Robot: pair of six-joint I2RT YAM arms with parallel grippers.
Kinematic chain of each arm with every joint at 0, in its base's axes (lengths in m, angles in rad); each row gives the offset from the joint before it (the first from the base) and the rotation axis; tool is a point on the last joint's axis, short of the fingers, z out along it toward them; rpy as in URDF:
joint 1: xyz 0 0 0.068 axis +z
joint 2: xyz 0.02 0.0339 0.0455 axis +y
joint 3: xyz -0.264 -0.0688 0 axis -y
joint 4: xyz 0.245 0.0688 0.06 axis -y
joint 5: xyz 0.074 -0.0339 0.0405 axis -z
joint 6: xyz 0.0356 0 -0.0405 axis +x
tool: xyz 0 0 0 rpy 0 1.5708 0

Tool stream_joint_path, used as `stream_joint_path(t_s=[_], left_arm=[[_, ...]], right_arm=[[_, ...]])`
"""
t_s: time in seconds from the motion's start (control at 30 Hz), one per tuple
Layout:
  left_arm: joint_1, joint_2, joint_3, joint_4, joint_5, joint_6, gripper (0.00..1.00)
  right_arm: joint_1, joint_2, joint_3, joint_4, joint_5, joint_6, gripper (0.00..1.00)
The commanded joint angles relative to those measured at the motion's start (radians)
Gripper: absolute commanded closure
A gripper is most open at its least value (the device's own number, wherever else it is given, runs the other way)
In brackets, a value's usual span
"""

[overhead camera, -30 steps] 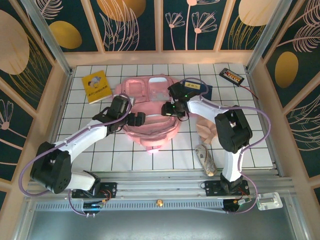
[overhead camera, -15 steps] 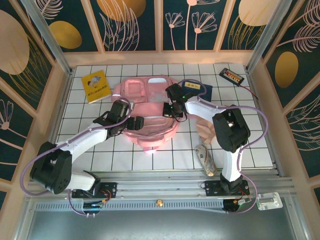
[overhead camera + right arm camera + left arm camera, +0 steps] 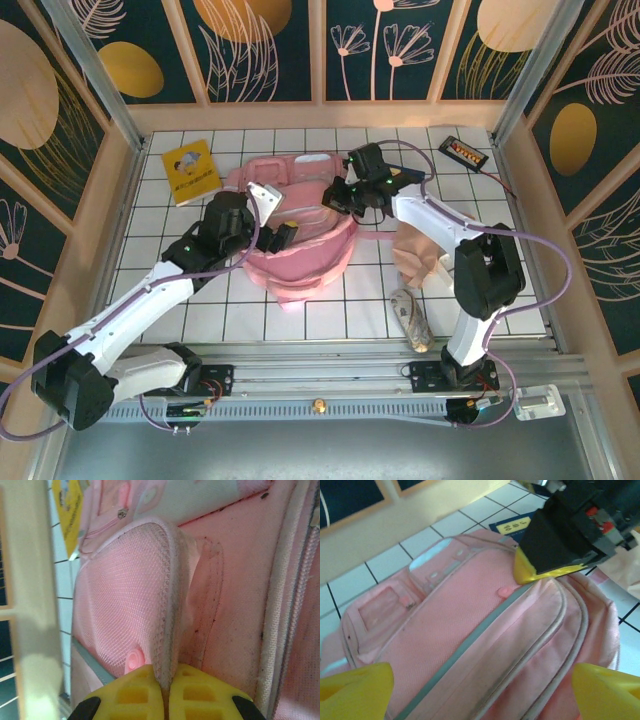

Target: Pack the student bag

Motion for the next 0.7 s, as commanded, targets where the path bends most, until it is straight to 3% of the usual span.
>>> stream_joint_path(t_s=[0.0, 0.17, 0.47, 0.67], left_arm=[[-0.047, 0.040, 0.039, -0.067, 0.042, 0.164, 0.10], [-0.139, 0.055, 0.020, -0.071, -0.019, 0.223, 0.10], [-0.163, 0.061, -0.043, -0.020, -0.014, 0.184, 0.16], [-0.163, 0.025, -0.107, 0.069, -0.080, 0.115, 0.17]], right_arm=[[0.004, -0.056, 0.051, 0.131, -0.135, 0.067, 1.00], [0.004, -0.058, 0.063, 0.138, -0.172, 0.074, 1.00], [-0.033, -0.101, -0.057, 0.219, -0.215, 0.087, 1.00], [-0.063, -0.110, -0.137, 0.122, -0.103, -0.038, 1.00]])
